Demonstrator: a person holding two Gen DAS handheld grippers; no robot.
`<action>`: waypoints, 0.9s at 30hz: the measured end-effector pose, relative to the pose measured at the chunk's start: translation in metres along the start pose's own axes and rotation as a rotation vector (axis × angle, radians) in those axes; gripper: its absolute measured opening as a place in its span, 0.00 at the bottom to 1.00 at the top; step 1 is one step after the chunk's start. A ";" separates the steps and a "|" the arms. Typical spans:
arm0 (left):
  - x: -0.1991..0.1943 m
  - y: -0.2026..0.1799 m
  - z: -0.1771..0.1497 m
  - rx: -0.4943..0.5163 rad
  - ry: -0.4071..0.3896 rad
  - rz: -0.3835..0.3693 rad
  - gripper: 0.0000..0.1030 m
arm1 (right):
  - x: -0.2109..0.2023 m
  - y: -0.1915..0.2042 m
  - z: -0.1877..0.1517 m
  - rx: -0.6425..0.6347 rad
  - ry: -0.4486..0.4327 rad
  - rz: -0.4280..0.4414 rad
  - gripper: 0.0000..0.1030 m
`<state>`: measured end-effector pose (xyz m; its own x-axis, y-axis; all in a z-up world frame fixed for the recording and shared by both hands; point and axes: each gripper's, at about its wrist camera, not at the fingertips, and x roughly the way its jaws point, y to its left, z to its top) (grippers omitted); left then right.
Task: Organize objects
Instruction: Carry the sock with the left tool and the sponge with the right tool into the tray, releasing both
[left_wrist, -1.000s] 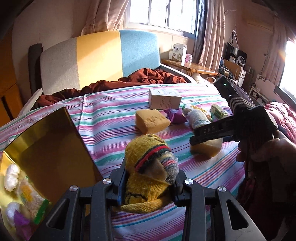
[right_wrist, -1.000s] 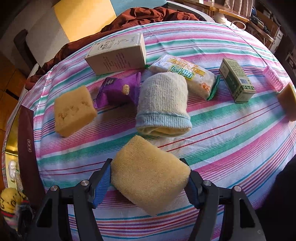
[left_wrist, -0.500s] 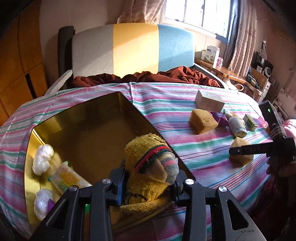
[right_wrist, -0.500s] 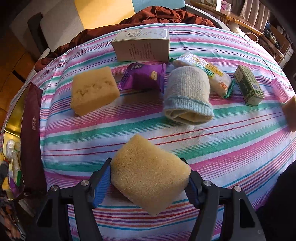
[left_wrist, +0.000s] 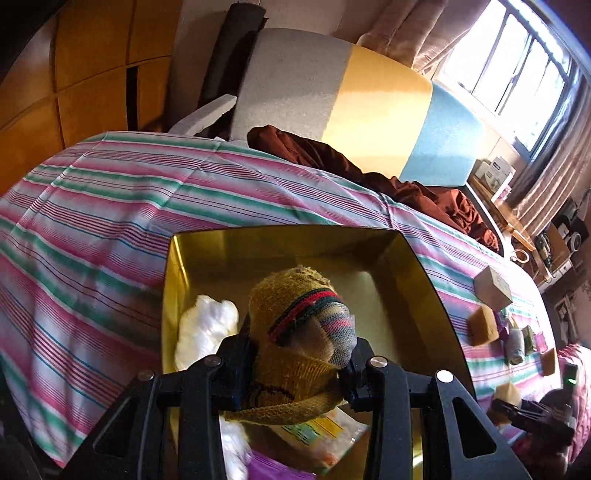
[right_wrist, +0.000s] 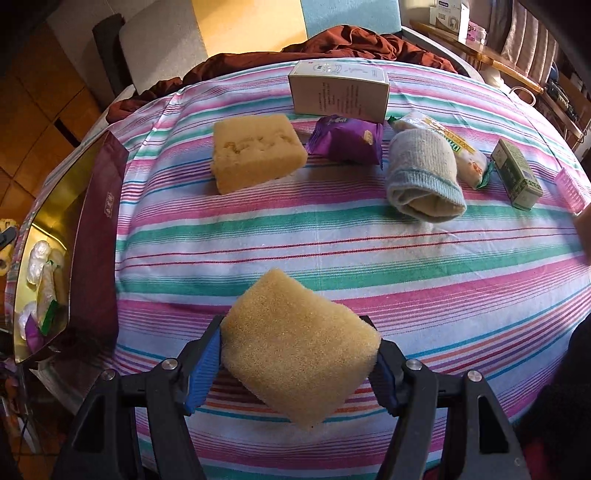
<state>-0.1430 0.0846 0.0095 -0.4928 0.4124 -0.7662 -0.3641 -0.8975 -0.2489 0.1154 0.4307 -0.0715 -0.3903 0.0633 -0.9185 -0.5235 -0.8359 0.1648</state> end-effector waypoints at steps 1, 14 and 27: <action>0.006 0.004 0.005 -0.009 0.004 0.011 0.38 | -0.002 0.001 -0.003 0.001 -0.005 0.012 0.68; 0.071 0.021 0.032 -0.022 0.062 0.078 0.52 | -0.022 0.057 0.020 -0.107 -0.145 0.047 0.68; 0.032 0.025 0.008 -0.026 -0.020 0.101 0.62 | -0.033 0.164 0.026 -0.367 -0.202 0.186 0.68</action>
<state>-0.1736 0.0765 -0.0166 -0.5419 0.3223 -0.7762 -0.2911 -0.9383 -0.1864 0.0226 0.3056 -0.0049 -0.6113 -0.0313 -0.7908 -0.1418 -0.9787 0.1483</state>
